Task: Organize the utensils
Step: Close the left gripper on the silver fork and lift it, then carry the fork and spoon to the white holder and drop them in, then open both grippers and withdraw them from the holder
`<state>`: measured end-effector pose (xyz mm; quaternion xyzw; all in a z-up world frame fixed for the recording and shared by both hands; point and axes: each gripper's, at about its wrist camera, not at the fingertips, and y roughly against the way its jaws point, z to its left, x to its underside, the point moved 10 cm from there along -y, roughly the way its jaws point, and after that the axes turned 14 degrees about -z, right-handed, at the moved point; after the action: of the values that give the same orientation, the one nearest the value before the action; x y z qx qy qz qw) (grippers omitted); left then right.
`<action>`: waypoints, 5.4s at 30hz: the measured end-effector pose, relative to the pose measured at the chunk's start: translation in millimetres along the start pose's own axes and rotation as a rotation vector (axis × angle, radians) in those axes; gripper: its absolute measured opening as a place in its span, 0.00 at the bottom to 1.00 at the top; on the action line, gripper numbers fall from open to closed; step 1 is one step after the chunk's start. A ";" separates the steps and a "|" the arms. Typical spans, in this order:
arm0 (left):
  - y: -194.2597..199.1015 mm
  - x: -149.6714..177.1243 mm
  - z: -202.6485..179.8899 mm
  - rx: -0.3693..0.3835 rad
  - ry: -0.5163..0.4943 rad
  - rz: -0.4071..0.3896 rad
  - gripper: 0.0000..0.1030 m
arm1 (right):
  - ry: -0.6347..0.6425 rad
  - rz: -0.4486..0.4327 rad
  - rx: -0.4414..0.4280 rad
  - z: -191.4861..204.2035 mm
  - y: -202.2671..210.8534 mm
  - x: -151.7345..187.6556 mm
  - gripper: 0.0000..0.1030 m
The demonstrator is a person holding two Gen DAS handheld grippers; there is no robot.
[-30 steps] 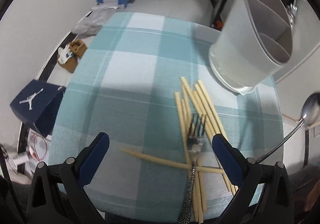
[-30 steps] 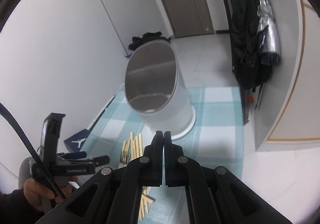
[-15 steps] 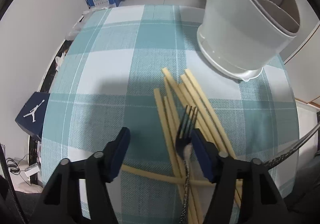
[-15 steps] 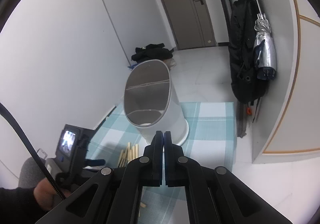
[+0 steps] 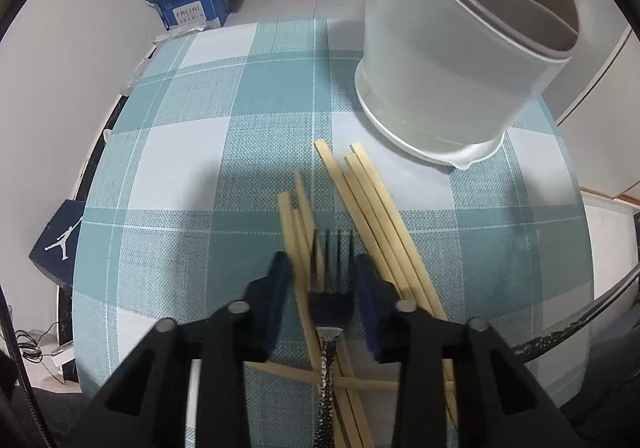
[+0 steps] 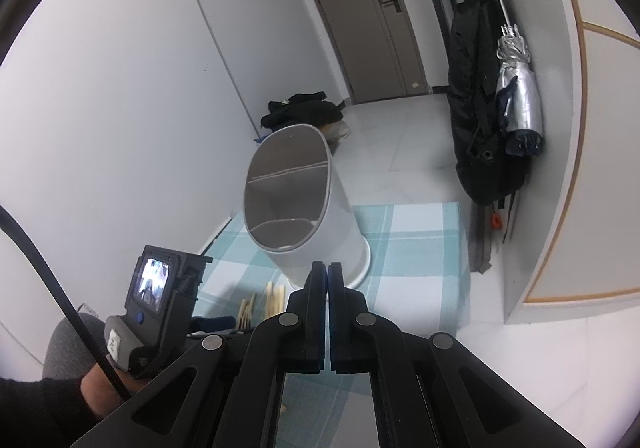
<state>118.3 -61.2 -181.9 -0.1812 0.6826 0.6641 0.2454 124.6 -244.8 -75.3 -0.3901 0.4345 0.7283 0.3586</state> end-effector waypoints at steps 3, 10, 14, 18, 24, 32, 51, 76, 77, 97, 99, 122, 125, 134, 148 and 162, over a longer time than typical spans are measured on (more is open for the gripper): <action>1.2 -0.2 3.6 0.012 0.034 -0.001 0.18 | -0.001 0.000 0.001 -0.4 0.4 0.3 0.01; 3.6 -7.8 4.8 0.039 0.087 -0.019 0.18 | 0.006 0.000 -0.001 1.6 0.2 0.6 0.01; 10.2 -16.5 7.7 0.062 0.134 -0.052 0.18 | 0.020 -0.001 0.006 2.9 -0.3 0.9 0.01; 25.7 -30.1 11.7 0.093 0.187 -0.125 0.18 | 0.050 -0.008 0.016 6.6 -0.7 -0.1 0.01; 50.4 -55.5 16.2 0.115 0.232 -0.266 0.17 | 0.077 -0.014 0.033 12.1 -1.1 -0.1 0.01; 80.4 -82.5 18.5 0.171 0.239 -0.391 0.17 | 0.129 -0.023 0.047 24.5 -0.2 -0.6 0.01; 113.2 -87.4 -4.0 0.272 0.097 -0.399 0.17 | 0.199 -0.055 0.100 39.2 8.7 -17.8 0.01; 165.9 -225.7 -26.7 0.383 0.020 -0.478 0.17 | 0.270 -0.169 0.003 62.6 -10.0 -183.2 0.01; 161.5 -230.7 -26.6 0.378 0.014 -0.478 0.17 | 0.284 -0.173 0.003 62.5 -14.9 -189.1 0.01; 85.6 -230.2 -37.8 0.365 -0.114 -0.309 0.17 | 0.436 -0.148 -0.063 52.6 -97.5 -172.6 0.01; 79.9 -227.3 -38.9 0.370 -0.114 -0.289 0.17 | 0.460 -0.135 -0.070 52.8 -100.6 -162.1 0.01; 94.7 -219.2 19.5 0.305 0.105 -0.337 0.61 | 0.310 -0.061 -0.121 40.1 -93.8 -119.3 0.15; 102.9 -211.8 33.9 0.243 0.143 -0.373 0.66 | 0.280 -0.083 -0.103 39.4 -76.8 -120.4 0.23; 152.4 -193.8 45.5 0.104 0.155 -0.545 0.86 | 0.199 -0.162 -0.068 59.9 -29.5 -119.3 0.55; 184.9 -146.3 74.4 0.005 0.211 -0.703 0.99 | 0.147 -0.260 0.050 84.6 18.4 -100.3 1.00; 169.3 -100.2 85.7 -0.058 0.209 -0.720 0.99 | 0.319 -0.222 0.220 92.9 19.9 -44.6 1.00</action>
<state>110.9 25.1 14.5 -0.4832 0.5775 0.5324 0.3866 103.2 -175.4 0.5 -0.5043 0.5170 0.5618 0.4035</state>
